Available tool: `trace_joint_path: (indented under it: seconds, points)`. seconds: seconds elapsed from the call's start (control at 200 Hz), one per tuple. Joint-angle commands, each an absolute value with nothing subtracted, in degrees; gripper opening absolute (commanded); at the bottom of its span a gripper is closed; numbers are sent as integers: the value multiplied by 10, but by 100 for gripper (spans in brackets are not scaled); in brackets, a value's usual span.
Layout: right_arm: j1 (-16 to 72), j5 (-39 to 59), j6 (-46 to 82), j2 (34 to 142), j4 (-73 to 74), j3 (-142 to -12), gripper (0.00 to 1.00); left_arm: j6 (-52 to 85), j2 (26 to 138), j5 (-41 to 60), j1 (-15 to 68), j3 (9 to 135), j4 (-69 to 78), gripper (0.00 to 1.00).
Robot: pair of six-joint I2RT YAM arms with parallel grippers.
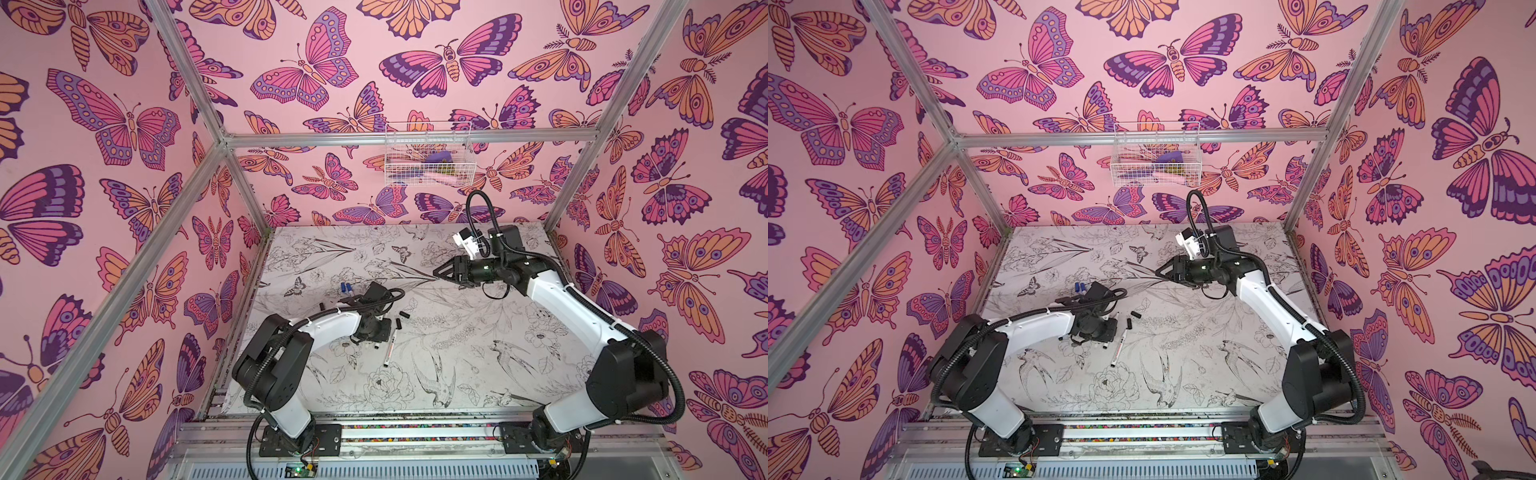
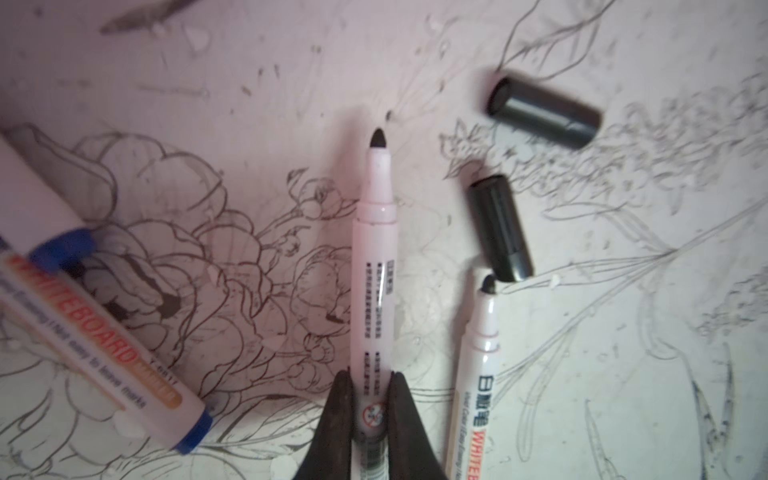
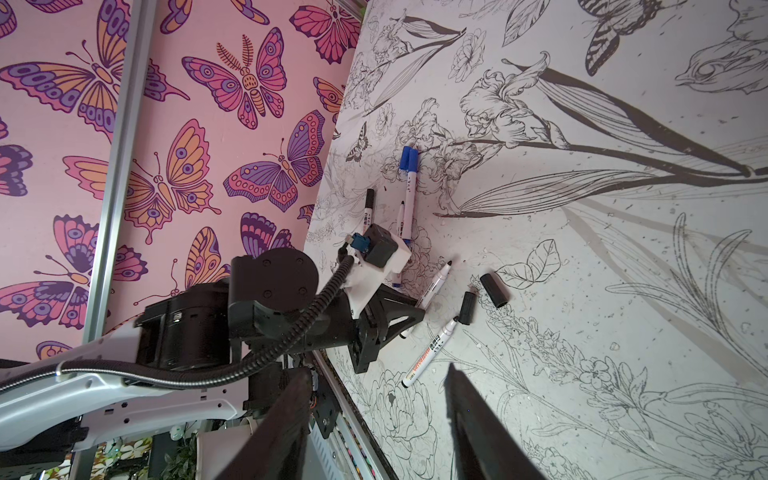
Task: Insert the pens into the pen caps
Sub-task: 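Lift the white marker upright with the left gripper while the right gripper approaches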
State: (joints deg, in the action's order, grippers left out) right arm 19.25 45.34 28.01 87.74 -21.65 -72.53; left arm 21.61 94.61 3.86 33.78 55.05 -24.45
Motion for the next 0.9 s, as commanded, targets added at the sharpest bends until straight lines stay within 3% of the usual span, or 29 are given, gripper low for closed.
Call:
trace_joint_path:
  seconds: [0.0, 0.26, 0.741, 0.826, 0.891]
  points:
    - [212, 437, 268, 873, -217, -718, 54, 208, 898, 61, 337, 584, -230, 0]
    - [277, 422, 282, 924, -182, -721, 54, 243, 822, 134, 338, 562, -89, 0]
    - [309, 423, 297, 1006, -150, -795, 49, 255, 793, 160, 354, 532, -44, 0]
    - [313, 424, 296, 1019, -151, -807, 45, 255, 793, 161, 358, 529, -40, 0]
    - [315, 423, 297, 1026, -152, -813, 34, 254, 794, 159, 361, 529, -39, 0]
